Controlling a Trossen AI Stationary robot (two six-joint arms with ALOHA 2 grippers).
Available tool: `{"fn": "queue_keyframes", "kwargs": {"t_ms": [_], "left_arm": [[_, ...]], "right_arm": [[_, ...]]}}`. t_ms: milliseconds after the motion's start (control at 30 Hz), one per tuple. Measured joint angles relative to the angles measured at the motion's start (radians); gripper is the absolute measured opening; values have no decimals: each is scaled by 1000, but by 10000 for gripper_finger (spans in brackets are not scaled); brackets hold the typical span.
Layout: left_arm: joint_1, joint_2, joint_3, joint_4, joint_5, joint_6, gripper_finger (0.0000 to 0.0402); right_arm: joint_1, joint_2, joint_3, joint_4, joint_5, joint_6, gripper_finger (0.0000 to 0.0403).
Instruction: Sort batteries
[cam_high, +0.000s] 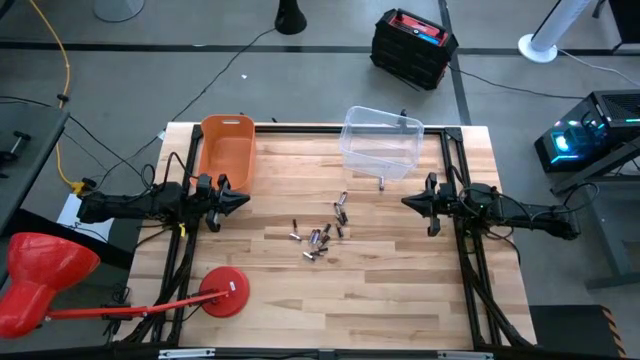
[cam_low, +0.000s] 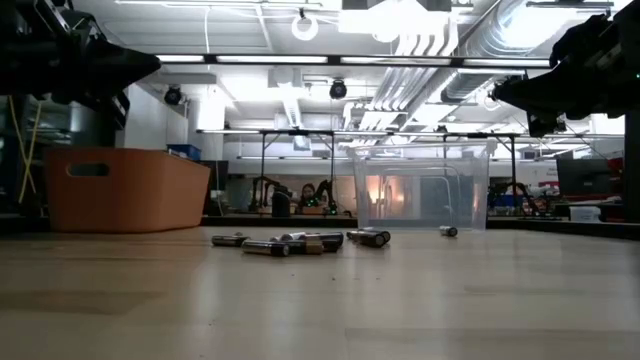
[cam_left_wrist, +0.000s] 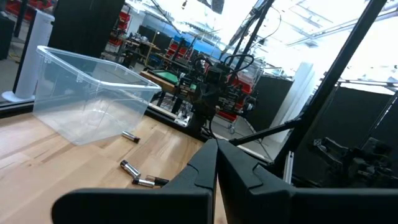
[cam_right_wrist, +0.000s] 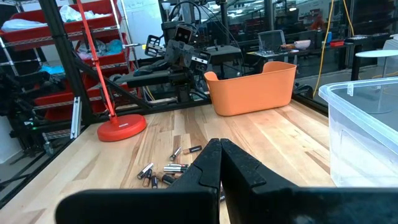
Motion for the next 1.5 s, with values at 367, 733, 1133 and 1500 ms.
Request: {"fn": "queue_keyframes", "kwargs": {"t_ms": [367, 733, 1133, 1500], "left_arm": [[0, 0, 0, 0, 0, 0, 3], [0, 0, 0, 0, 0, 0, 3], [0, 0, 0, 8, -3, 0, 3], [0, 0, 0, 14, -17, -1, 3]], "right_arm": [[0, 0, 0, 0, 0, 0, 0], [0, 0, 0, 0, 0, 0, 0], [0, 0, 0, 0, 0, 0, 0], [0, 0, 0, 0, 0, 0, 0]]}}
